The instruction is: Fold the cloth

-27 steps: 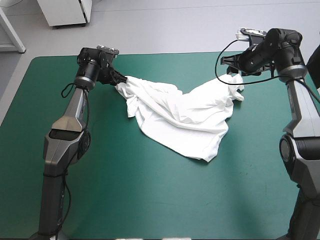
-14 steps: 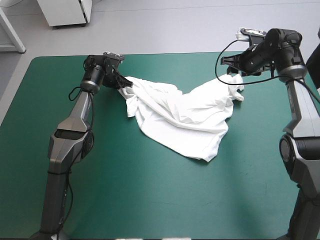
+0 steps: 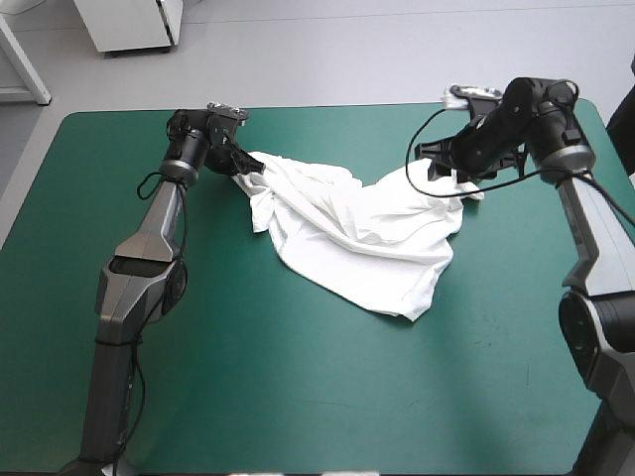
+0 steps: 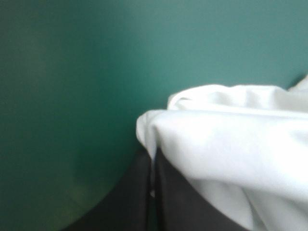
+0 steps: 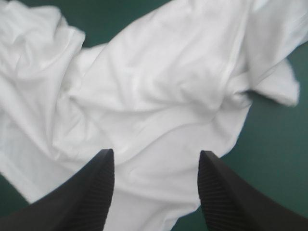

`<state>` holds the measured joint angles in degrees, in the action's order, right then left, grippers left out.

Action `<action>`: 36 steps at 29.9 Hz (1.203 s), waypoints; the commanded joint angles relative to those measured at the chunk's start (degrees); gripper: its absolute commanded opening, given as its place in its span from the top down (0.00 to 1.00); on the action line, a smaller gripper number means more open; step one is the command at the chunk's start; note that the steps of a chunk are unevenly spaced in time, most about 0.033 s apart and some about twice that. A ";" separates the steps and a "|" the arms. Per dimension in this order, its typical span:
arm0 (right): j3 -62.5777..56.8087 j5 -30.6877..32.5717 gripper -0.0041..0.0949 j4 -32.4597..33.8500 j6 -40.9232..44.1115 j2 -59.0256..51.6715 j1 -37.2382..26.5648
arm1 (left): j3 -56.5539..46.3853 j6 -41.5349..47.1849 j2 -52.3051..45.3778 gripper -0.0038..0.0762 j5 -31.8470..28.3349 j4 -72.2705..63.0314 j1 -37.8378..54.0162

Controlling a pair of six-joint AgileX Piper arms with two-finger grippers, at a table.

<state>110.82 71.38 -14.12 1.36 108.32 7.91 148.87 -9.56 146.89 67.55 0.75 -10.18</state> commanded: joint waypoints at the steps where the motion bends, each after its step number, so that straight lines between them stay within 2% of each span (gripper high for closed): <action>1: -6.37 0.23 0.46 -0.84 -0.86 -6.96 3.13 | 1.27 0.02 -3.48 0.98 1.92 0.42 -0.07; 11: -19.93 0.23 0.43 6.68 -0.11 -14.62 12.12 | 1.27 0.26 -3.48 0.98 4.73 -0.04 0.06; 21: -29.79 -0.10 0.42 7.46 0.85 -14.84 14.21 | 1.27 0.41 -3.48 0.98 6.00 -1.74 0.06; 25: -34.02 -2.84 0.42 7.32 1.29 -14.84 14.21 | 1.27 0.41 -3.48 0.98 5.77 -1.74 0.06; 29: -37.16 -8.98 0.42 4.66 1.54 -14.72 14.21 | 1.27 0.41 -3.48 0.98 5.45 -1.74 0.06; 36: -37.57 -10.53 0.43 4.12 1.67 -10.66 15.50 | 1.27 0.41 -3.48 0.98 5.56 -1.74 0.06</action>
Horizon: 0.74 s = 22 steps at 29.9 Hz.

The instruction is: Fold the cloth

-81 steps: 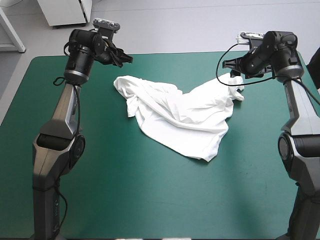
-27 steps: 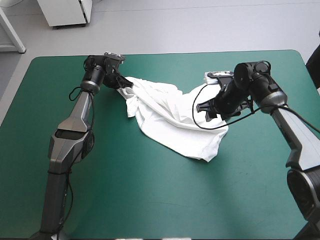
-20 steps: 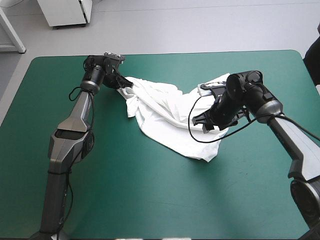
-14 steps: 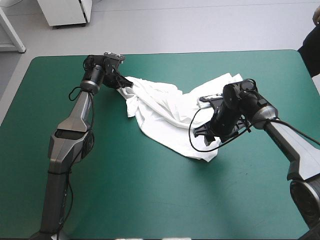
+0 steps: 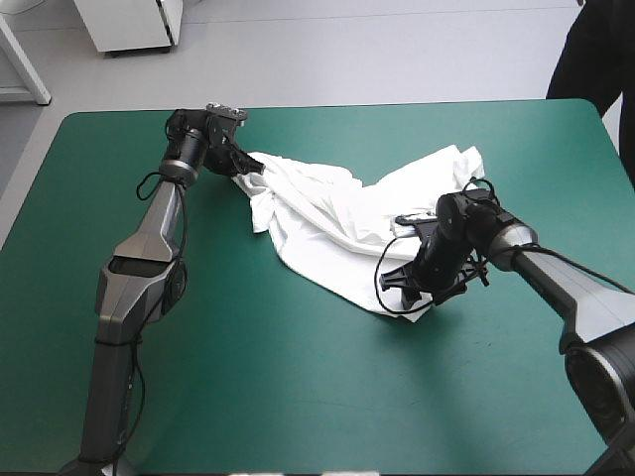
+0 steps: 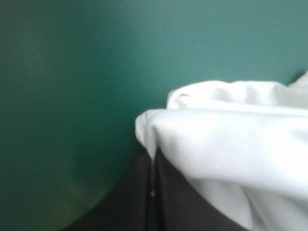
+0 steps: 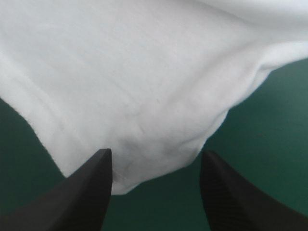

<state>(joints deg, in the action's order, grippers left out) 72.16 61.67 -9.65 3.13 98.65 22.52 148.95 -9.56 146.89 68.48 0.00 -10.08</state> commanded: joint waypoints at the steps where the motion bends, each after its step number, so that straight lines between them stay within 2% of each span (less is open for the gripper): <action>1: 1.09 -0.98 0.43 -0.17 -0.02 -0.45 1.49 | 1.19 0.41 -3.48 0.98 4.63 -0.98 -0.03; 5: 1.04 -0.98 0.44 2.29 1.50 2.07 4.47 | 1.19 0.41 -3.48 0.98 4.73 -0.98 -0.03; 8: 0.29 -1.22 0.51 3.40 3.52 3.13 6.48 | 1.19 0.41 -3.48 0.98 4.96 -0.98 -0.03; 10: -0.52 -1.22 0.64 4.53 4.64 3.66 7.61 | 1.19 0.41 -3.48 0.98 4.96 -0.98 -0.03; 13: -2.02 -0.73 0.96 5.20 4.37 3.66 8.19 | 1.19 -0.05 -3.48 0.98 4.96 -1.30 -0.03; 22: 0.82 5.02 0.98 11.56 4.12 -1.05 8.19 | 1.19 0.63 -5.25 0.98 5.18 -2.27 -0.03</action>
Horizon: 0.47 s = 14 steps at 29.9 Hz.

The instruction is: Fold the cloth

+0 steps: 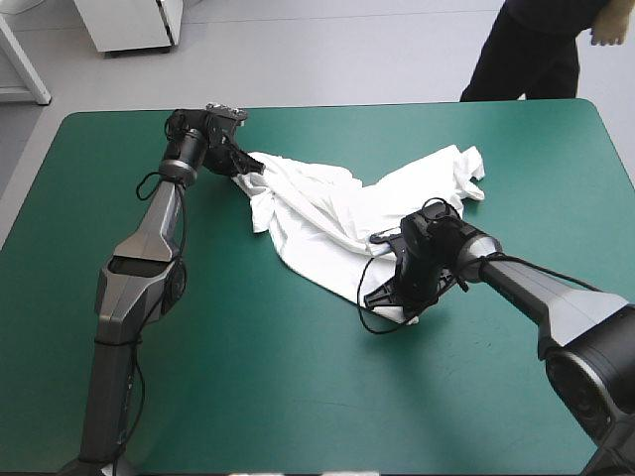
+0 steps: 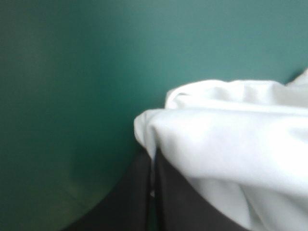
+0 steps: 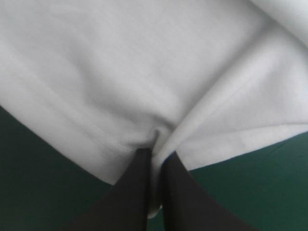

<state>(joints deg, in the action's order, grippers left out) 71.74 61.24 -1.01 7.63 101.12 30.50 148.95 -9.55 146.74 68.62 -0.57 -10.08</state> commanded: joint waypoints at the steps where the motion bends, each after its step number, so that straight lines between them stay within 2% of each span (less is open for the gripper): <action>1: 2.25 6.24 0.98 4.04 -0.38 -4.90 0.21 | 1.19 0.62 -5.75 0.98 5.04 -1.70 -0.03; 7: 10.69 10.37 0.98 8.55 -0.97 -13.25 0.21 | 1.19 0.62 -12.21 0.98 5.04 -1.91 -0.03; 14: 23.79 10.37 0.98 9.18 -1.09 -21.04 0.21 | 1.19 -0.05 -22.55 0.98 5.17 -1.18 -0.65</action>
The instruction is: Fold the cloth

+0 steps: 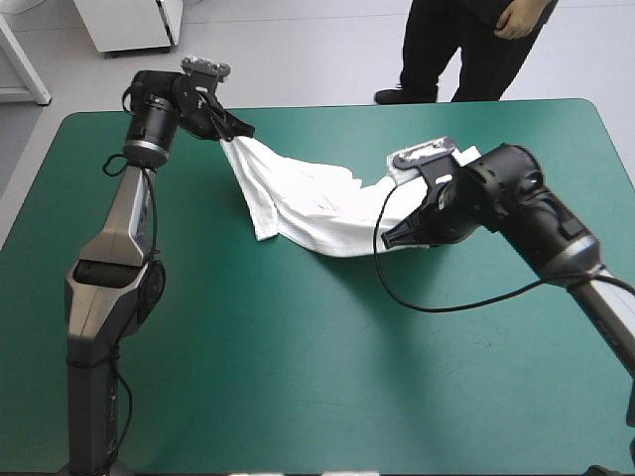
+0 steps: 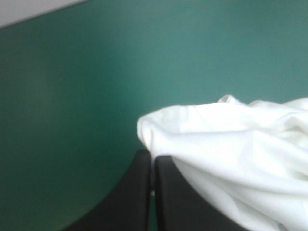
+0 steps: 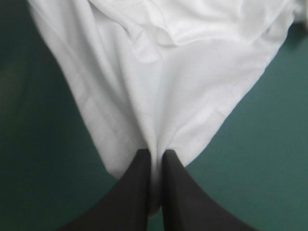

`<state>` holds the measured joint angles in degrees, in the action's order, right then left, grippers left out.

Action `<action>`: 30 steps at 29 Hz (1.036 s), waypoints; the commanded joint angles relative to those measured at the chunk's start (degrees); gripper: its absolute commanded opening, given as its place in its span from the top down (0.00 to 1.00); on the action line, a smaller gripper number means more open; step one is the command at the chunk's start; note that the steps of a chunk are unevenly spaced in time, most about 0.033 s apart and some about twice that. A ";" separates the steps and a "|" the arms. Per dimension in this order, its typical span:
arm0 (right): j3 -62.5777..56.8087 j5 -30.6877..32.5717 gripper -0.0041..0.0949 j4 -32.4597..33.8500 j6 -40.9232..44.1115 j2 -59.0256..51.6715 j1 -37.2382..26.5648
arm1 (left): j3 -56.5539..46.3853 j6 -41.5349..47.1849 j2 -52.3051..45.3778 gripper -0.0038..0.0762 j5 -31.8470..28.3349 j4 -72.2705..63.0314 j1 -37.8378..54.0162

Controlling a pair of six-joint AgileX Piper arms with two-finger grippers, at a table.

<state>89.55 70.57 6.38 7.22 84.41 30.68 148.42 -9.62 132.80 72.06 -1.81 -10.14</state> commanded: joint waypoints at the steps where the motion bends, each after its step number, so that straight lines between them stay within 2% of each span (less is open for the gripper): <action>1: 8.02 1.04 0.98 2.22 -0.68 -4.84 0.03 | 1.72 -0.28 -10.37 0.98 1.73 0.42 -0.68; 11: 30.04 1.04 0.98 5.61 -2.58 -7.66 0.03 | 1.72 -1.74 -28.26 0.98 1.73 3.97 -6.28; 22: 52.88 0.76 0.98 6.92 -11.44 -8.96 0.03 | 1.72 -0.67 -45.04 0.98 1.21 4.25 -14.81; 27: 60.14 -2.03 0.98 6.46 -14.95 -8.96 0.03 | 1.72 0.44 -51.91 0.98 -4.24 2.41 -16.05; 30: 63.17 -8.62 0.97 4.08 -15.20 -8.96 0.03 | 1.72 0.44 -55.56 0.98 -10.53 -1.97 -16.05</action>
<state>150.59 70.50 11.44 -7.05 76.05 30.68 149.16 -9.75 80.63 70.73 -0.53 -25.77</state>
